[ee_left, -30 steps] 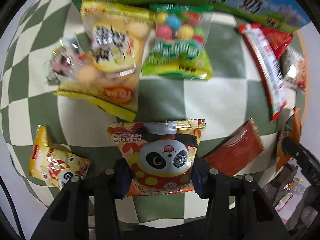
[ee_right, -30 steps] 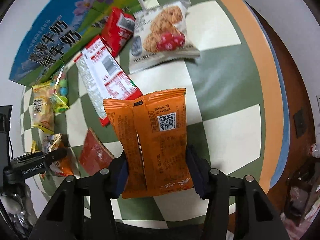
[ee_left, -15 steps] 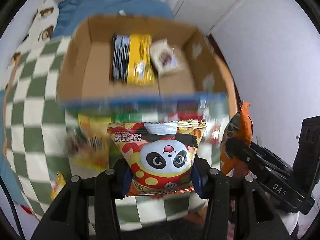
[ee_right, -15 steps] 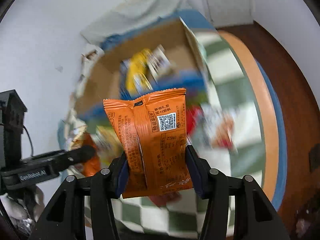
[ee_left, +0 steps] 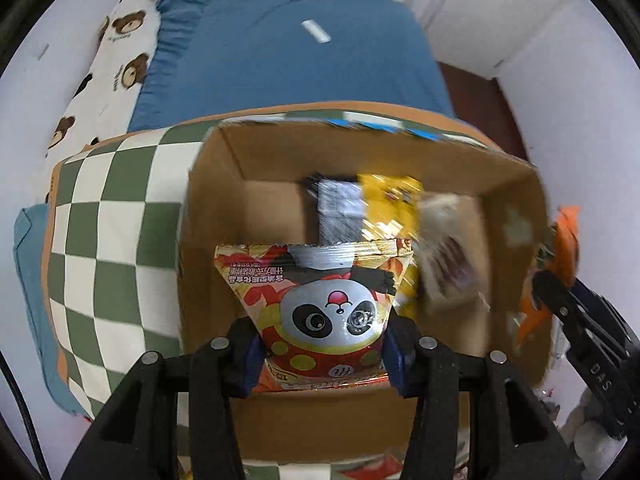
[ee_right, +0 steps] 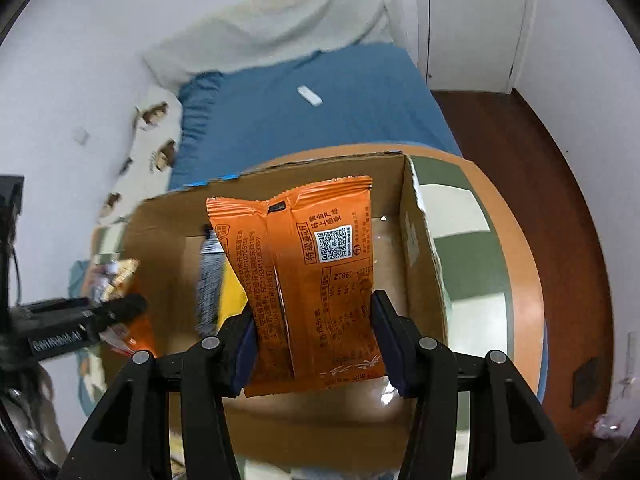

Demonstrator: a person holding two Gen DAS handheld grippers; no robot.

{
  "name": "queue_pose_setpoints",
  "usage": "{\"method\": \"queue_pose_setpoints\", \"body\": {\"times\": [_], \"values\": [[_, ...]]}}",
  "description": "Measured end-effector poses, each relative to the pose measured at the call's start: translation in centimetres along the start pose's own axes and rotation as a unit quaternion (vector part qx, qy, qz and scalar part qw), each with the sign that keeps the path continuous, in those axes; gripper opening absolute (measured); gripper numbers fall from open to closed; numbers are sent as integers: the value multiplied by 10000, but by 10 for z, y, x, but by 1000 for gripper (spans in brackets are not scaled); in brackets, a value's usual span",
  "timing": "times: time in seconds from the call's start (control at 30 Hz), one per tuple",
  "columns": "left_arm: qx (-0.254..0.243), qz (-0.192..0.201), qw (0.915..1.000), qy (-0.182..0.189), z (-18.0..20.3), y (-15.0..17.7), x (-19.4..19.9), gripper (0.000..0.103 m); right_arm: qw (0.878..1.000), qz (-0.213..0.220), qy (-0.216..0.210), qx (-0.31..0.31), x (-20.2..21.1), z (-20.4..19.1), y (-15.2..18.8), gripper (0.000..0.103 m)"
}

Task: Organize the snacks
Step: 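Carry both packets into the cardboard box and open both tools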

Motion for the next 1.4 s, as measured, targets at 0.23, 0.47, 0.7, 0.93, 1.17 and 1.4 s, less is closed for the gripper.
{"method": "queue_pose_setpoints", "body": {"times": [0.23,0.47,0.7,0.93,1.17,1.4], "values": [[98,-577,9980,-235,-12,-48,-61,47,9981,-448,427,72,-64,11,-42,55],[64,-885,9960,-133,-9,-55,-88,84,9941,-981,401,-237,-101,29,-39,96],[10,-735,9972,-109,0,-45,-79,88,9945,-949,352,-287,-96,23,-35,96],[125,-313,9992,-193,0,-15,-55,88,9948,-933,328,-255,-81,17,-14,96],[154,312,9990,-274,2,22,-20,88,9971,-674,347,-70,-53,4,9,96],[227,916,9953,-206,1,57,22,88,9991,-268,271,173,-11,-17,33,96]]}}
Point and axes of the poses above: each gripper's, at about its wrist camera, not at the fingertips, and x roughly against the way its jaws point, z to its right, y to its underside, the point moved 1 cm from there along -x, roughly the way its jaws point, and after that the axes turned 7 degrees about -y, right-handed, at the moved point
